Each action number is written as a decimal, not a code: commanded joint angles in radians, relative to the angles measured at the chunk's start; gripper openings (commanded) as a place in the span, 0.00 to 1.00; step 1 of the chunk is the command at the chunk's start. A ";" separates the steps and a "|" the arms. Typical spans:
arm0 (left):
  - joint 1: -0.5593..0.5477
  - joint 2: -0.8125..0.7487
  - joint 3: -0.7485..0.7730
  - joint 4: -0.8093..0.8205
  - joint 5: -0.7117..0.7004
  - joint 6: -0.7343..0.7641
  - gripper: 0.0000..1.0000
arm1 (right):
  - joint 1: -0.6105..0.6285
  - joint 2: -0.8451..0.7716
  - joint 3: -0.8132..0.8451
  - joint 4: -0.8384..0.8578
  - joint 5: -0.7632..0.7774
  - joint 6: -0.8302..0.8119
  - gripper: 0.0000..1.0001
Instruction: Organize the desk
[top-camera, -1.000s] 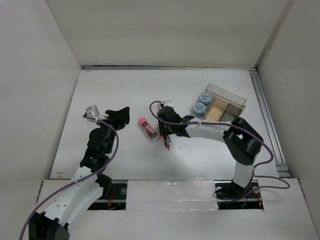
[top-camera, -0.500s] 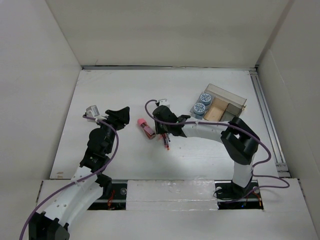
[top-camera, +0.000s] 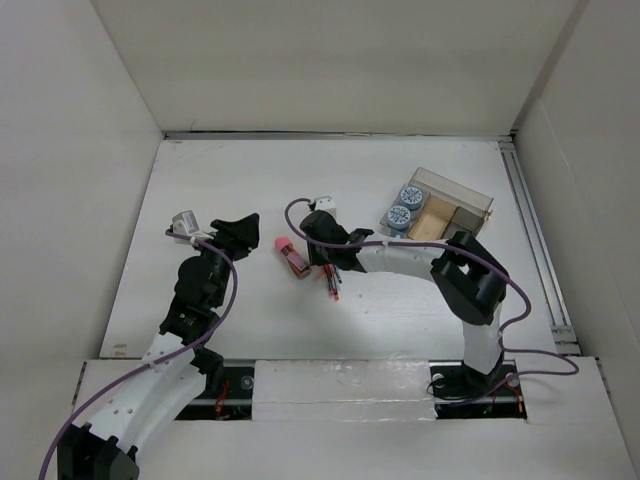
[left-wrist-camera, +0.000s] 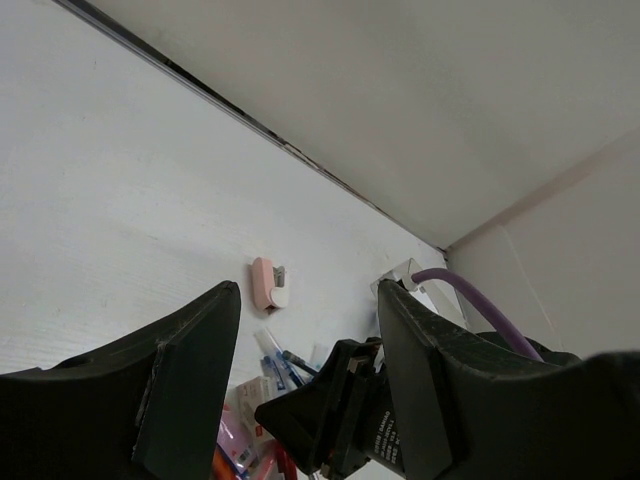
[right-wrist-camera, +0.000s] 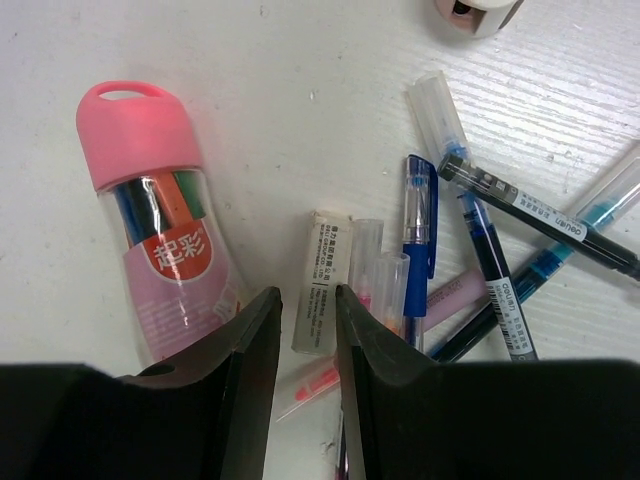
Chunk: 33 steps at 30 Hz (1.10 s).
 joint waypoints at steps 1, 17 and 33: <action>-0.003 -0.006 0.019 0.021 0.012 0.003 0.53 | 0.009 0.001 0.009 0.029 0.036 0.003 0.34; -0.003 0.011 0.005 0.049 0.011 0.005 0.53 | 0.009 0.079 0.043 -0.010 0.078 0.014 0.40; -0.003 0.006 0.011 0.042 0.018 0.006 0.53 | 0.009 0.107 0.087 0.006 0.075 0.000 0.26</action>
